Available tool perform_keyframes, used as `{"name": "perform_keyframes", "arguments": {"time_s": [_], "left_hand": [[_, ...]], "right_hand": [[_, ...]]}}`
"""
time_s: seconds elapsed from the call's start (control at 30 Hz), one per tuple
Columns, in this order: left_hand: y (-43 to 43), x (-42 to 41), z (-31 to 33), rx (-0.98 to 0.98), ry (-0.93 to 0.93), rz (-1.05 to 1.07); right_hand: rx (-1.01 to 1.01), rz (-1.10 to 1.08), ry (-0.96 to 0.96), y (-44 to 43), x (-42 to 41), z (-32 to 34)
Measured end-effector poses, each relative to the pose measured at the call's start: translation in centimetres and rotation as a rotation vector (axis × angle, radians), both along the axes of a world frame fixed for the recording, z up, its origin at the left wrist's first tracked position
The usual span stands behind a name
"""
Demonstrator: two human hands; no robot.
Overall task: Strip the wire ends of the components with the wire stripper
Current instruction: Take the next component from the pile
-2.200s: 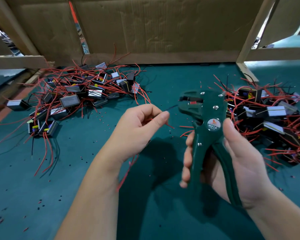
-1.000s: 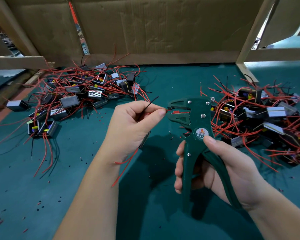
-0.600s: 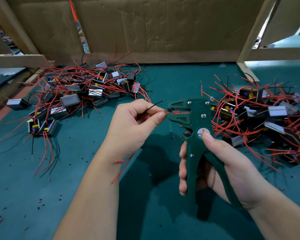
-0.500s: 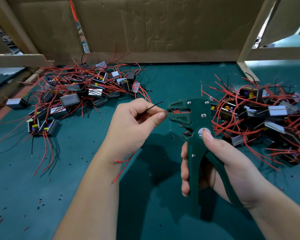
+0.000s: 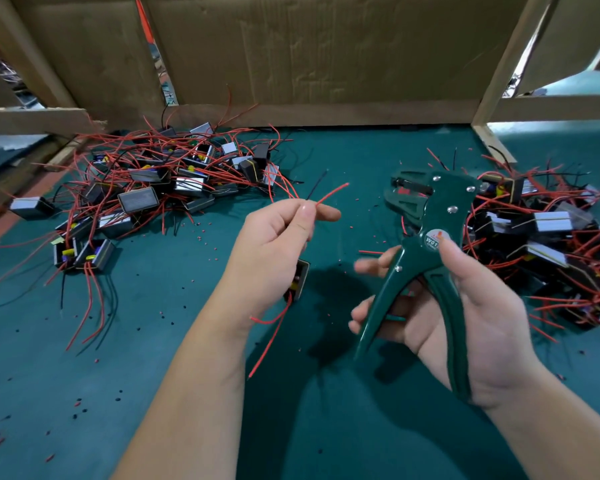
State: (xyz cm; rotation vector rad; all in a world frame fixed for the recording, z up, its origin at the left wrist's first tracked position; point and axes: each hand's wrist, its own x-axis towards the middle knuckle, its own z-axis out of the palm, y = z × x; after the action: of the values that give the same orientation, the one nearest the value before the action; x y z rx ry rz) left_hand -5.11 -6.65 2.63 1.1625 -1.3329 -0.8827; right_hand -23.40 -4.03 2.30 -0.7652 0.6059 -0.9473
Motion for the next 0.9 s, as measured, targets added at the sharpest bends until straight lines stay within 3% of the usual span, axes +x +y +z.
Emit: {"name": "perform_keyframes", "arguments": {"time_s": [0.23,0.37,0.57,0.63,0.7,0.8,0.9], "left_hand": [[-0.1,-1.8,0.4,0.115,0.641,-0.099],[0.0,-1.8,0.9,0.158,0.948,-0.174],[-0.4,-1.1,0.9,0.241,1.114,-0.065],[-0.6,-0.9,0.8,0.228,1.04,0.023],[-0.9,-0.6,0.4,0.171,0.843,0.176],[-1.2,-0.1,-0.3,0.137,0.271,0.437],[-1.3,0.7,-1.6,0.167,-0.236,0.628]], "right_hand": [[0.098,0.323,-0.071,0.1,0.7,-0.3],[0.109,0.332,-0.066,-0.1,0.8,-0.3],[0.006,0.295,-0.069,0.0,0.8,-0.3],[-0.072,0.109,-0.071,-0.1,0.6,-0.1],[-0.146,-0.159,-0.084,-0.4,0.2,0.2],[-0.203,-0.399,-0.162,-1.0,-1.0,0.8],[-0.169,-0.41,-0.184,-1.1,-1.5,0.8]]}}
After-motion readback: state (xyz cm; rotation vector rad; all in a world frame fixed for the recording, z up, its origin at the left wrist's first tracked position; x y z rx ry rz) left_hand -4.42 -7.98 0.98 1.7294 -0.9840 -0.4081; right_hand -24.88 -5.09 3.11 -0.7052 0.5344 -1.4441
